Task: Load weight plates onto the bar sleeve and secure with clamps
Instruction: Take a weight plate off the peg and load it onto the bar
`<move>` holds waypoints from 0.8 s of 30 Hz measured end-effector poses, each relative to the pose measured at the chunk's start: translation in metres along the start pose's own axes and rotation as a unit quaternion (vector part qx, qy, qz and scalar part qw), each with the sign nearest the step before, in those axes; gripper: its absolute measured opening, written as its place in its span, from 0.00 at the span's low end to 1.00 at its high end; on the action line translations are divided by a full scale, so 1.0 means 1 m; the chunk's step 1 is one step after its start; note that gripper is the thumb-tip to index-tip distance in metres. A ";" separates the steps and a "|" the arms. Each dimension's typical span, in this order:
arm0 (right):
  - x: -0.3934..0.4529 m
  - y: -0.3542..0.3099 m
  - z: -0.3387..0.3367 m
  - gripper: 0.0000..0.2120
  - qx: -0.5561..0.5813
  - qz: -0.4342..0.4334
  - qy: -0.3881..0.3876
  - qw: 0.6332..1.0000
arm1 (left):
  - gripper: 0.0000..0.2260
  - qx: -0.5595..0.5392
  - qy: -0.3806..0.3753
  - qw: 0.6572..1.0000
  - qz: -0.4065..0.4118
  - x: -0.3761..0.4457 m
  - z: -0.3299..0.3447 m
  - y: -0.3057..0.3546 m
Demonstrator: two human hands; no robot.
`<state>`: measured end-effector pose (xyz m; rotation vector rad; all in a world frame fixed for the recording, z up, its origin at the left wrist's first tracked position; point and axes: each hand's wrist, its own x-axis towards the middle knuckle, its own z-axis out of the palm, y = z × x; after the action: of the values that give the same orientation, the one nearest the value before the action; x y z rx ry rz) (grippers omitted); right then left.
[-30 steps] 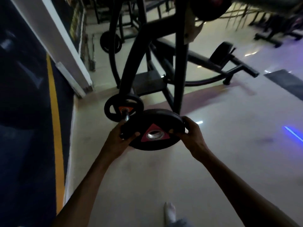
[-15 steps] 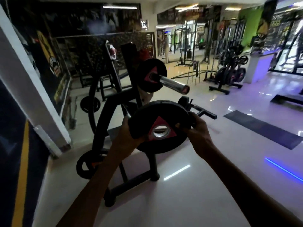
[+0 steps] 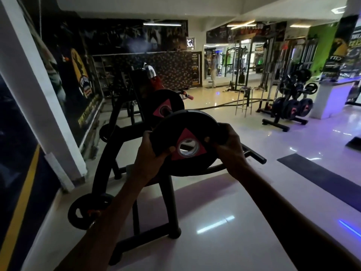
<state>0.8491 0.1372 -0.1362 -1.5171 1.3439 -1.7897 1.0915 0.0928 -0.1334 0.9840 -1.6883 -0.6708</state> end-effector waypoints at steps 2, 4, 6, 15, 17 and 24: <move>0.017 0.005 -0.004 0.22 -0.003 0.002 -0.002 1.000 | 0.31 0.000 -0.002 1.000 0.004 0.012 0.008 0.002; 0.030 0.011 -0.006 0.22 -0.001 0.006 -0.006 1.000 | 0.36 -0.002 -0.002 1.000 0.002 0.022 0.014 -0.001; 0.040 0.017 -0.007 0.23 -0.007 0.007 -0.011 1.000 | 0.34 0.004 0.003 1.000 0.002 0.029 0.022 -0.007; 0.067 0.027 0.003 0.23 0.001 0.002 -0.045 0.999 | 0.28 0.020 0.024 0.999 0.013 0.053 0.024 -0.027; 0.074 0.032 0.005 0.24 -0.012 -0.007 -0.048 0.999 | 0.28 0.021 0.029 0.999 0.012 0.060 0.025 -0.032; 0.117 0.061 0.027 0.29 -0.121 -0.119 -0.057 0.984 | 0.36 0.051 0.037 0.996 0.059 0.090 0.027 -0.049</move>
<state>0.8224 0.0055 -0.1326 -1.9524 1.4141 -1.6905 1.0678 -0.0100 -0.1375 0.9605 -1.7141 -0.4689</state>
